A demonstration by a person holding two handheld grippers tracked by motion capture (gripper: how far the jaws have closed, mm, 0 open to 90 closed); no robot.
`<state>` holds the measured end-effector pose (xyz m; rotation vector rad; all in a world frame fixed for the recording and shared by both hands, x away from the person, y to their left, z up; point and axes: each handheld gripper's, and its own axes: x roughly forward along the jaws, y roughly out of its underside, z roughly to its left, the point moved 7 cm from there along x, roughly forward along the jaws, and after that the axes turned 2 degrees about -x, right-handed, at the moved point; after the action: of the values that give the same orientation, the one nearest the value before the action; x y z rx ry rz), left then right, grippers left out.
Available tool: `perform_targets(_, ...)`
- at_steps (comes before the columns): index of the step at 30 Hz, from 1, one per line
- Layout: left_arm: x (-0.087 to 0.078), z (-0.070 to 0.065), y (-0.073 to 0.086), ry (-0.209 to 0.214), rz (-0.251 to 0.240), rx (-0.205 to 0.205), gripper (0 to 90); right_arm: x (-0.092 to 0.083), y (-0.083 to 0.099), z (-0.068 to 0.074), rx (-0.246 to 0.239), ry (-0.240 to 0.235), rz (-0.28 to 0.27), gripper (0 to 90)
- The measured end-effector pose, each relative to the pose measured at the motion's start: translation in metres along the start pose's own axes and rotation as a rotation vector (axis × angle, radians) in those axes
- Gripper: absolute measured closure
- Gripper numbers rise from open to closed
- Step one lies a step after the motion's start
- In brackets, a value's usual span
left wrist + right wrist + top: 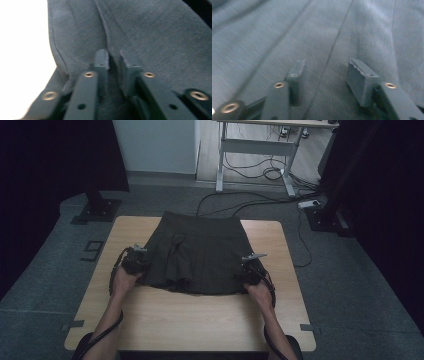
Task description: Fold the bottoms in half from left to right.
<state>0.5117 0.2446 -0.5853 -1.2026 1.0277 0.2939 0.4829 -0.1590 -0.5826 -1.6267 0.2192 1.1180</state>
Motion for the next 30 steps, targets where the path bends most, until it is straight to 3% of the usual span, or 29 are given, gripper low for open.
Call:
perform_targets(5, -0.003, -0.005, 0.003, -0.005, 0.014, 0.025, 84.3, 0.001, 0.005, -0.002, 0.002, 0.014, -0.005, 59.0)
perform_targets(13, -0.017, -0.023, 0.02, 0.059, 0.021, 0.021, 84.7, -0.011, 0.02, -0.005, -0.014, 0.036, 0.002, 59.1)
perform_targets(18, -0.03, -0.049, 0.037, 0.067, 0.034, 0.083, 82.2, -0.023, 0.034, -0.011, 0.021, 0.017, -0.011, 58.9)
perform_targets(20, -0.038, -0.063, 0.046, 0.101, 0.038, 0.087, 80.8, -0.027, 0.039, -0.013, 0.027, 0.014, -0.007, 58.9)
perform_targets(21, -0.038, -0.063, 0.046, 0.101, 0.038, 0.087, 80.0, -0.027, 0.039, -0.013, 0.027, 0.014, -0.007, 58.9)
perform_targets(24, -0.048, -0.081, 0.059, 0.153, 0.05, 0.081, 78.6, -0.034, 0.046, -0.016, 0.028, 0.018, 0.0, 59.0)
perform_targets(26, -0.057, -0.099, 0.07, 0.204, 0.059, 0.102, 76.5, -0.042, 0.055, -0.019, 0.033, 0.017, 0.003, 58.9)
perform_targets(27, -0.057, -0.099, 0.07, 0.204, 0.059, 0.102, 75.2, -0.042, 0.055, -0.019, 0.033, 0.017, 0.003, 58.9)
perform_targets(28, -0.062, -0.106, 0.075, 0.242, 0.068, 0.101, 71.3, -0.047, 0.061, -0.021, 0.035, 0.016, 0.003, 58.7)
perform_targets(29, -0.062, -0.106, 0.075, 0.242, 0.068, 0.101, 67.0, -0.047, 0.061, -0.021, 0.035, 0.016, 0.003, 58.7)
perform_targets(30, -0.066, -0.11, 0.076, 0.268, 0.067, 0.099, 61.0, -0.051, 0.065, -0.022, 0.035, 0.012, 0.004, 55.2)
